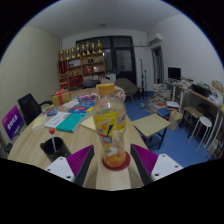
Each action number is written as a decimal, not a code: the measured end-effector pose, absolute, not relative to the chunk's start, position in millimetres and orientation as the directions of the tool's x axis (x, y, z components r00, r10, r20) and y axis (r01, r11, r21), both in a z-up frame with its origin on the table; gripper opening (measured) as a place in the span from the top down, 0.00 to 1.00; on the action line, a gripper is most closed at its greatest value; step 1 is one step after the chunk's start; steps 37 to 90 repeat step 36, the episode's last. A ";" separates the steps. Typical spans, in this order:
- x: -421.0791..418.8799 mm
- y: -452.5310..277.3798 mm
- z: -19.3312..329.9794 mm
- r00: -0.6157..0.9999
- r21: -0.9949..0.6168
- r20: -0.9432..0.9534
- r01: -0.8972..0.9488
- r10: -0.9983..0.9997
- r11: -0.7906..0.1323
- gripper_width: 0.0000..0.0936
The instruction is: Pour water
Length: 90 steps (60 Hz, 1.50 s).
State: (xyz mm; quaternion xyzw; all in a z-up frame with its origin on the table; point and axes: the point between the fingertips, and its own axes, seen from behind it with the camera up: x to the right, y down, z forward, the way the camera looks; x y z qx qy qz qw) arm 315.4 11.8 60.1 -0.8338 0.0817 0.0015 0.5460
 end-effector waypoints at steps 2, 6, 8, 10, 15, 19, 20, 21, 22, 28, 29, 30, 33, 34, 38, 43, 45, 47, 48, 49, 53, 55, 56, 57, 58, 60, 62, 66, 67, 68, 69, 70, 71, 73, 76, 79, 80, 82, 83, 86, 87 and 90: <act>311.0 -2.4 67.2 0.985 -0.906 -0.081 -0.135 -0.149 -0.401 0.11; 310.8 -32.9 88.2 0.984 -0.897 -0.055 -0.123 -0.170 -0.424 0.11; 294.8 -48.9 95.7 0.982 -0.898 -0.037 -0.113 -0.184 -0.425 0.11; 284.3 -64.6 108.6 0.981 -0.900 -0.019 -0.101 -0.193 -0.424 0.11; 256.9 -100.5 141.4 0.978 -0.905 0.014 -0.077 -0.210 -0.419 0.11; 233.3 -128.2 164.0 0.972 -0.901 0.030 -0.075 -0.235 -0.426 0.12; 226.9 -134.7 168.4 0.969 -0.901 0.032 -0.078 -0.244 -0.426 0.11; 221.9 -141.1 175.5 0.968 -0.901 0.031 -0.081 -0.249 -0.427 0.11; 214.0 -148.8 177.9 0.966 -0.902 0.032 -0.082 -0.255 -0.424 0.11; 182.6 -177.8 201.5 0.953 -0.905 0.023 -0.109 -0.303 -0.412 0.11; 179.4 -184.0 203.3 0.950 -0.905 0.019 -0.116 -0.311 -0.410 0.12; 175.9 -188.4 205.4 0.947 -0.904 0.013 -0.126 -0.320 -0.410 0.11; 165.3 -199.5 210.5 0.938 -0.900 -0.008 -0.157 -0.347 -0.406 0.12; 163.0 -202.6 212.0 0.936 -0.901 -0.014 -0.165 -0.351 -0.402 0.12; 158.1 -208.2 218.9 0.935 -0.902 -0.026 -0.175 -0.354 -0.394 0.11; 158.1 -208.2 218.9 0.935 -0.902 -0.026 -0.175 -0.354 -0.394 0.11; 158.1 -208.2 218.9 0.935 -0.902 -0.026 -0.175 -0.354 -0.394 0.11; 158.1 -208.2 218.9 0.935 -0.902 -0.026 -0.175 -0.354 -0.394 0.11; 158.1 -208.2 218.9 0.935 -0.902 -0.026 -0.175 -0.354 -0.394 0.11; 158.1 -208.2 218.9 0.935 -0.902 -0.026 -0.175 -0.354 -0.394 0.11; 158.1 -208.2 218.9 0.935 -0.902 -0.026 -0.175 -0.354 -0.394 0.11; 158.1 -208.2 218.9 0.935 -0.902 -0.026 -0.175 -0.354 -0.394 0.11; 158.1 -208.2 218.9 0.935 -0.902 -0.026 -0.175 -0.354 -0.394 0.11; 158.1 -208.2 218.9 0.935 -0.902 -0.026 -0.175 -0.354 -0.394 0.11; 158.1 -208.2 218.9 0.935 -0.902 -0.026 -0.175 -0.354 -0.394 0.11; 158.1 -208.2 218.9 0.935 -0.902 -0.026 -0.175 -0.354 -0.394 0.11; 158.1 -208.2 218.9 0.935 -0.902 -0.026 -0.175 -0.354 -0.394 0.11; 158.1 -208.2 218.9 0.935 -0.902 -0.026 -0.175 -0.354 -0.394 0.11; 158.1 -208.2 218.9 0.935 -0.902 -0.026 -0.175 -0.354 -0.394 0.11; 158.1 -208.2 218.9 0.935 -0.902 -0.026 -0.175 -0.354 -0.394 0.11; 158.1 -208.2 218.9 0.935 -0.902 -0.026 -0.175 -0.354 -0.394 0.11; 158.1 -208.2 218.9 0.935 -0.902 -0.026 -0.175 -0.354 -0.394 0.11; 158.1 -208.2 218.9 0.935 -0.902 -0.026 -0.175 -0.354 -0.394 0.11; 158.1 -208.2 218.9 0.935 -0.902 -0.026 -0.175 -0.354 -0.394 0.11; 158.1 -208.2 218.9 0.935 -0.902 -0.026 -0.175 -0.354 -0.394 0.11; 158.1 -208.2 218.9 0.935 -0.902 -0.026 -0.175 -0.354 -0.394 0.11; 158.1 -208.2 218.9 0.935 -0.902 -0.026 -0.175 -0.354 -0.394 0.11; 158.1 -208.2 218.9 0.935 -0.902 -0.026 -0.175 -0.354 -0.394 0.11; 158.1 -208.2 218.9 0.935 -0.902 -0.026 -0.175 -0.354 -0.394 0.11; 158.1 -208.2 218.9 0.935 -0.902 -0.026 -0.175 -0.354 -0.394 0.11; 158.1 -208.2 218.9 0.935 -0.902 -0.026 -0.175 -0.354 -0.394 0.11; 158.1 -208.2 218.9 0.935 -0.902 -0.026 -0.175 -0.354 -0.394 0.11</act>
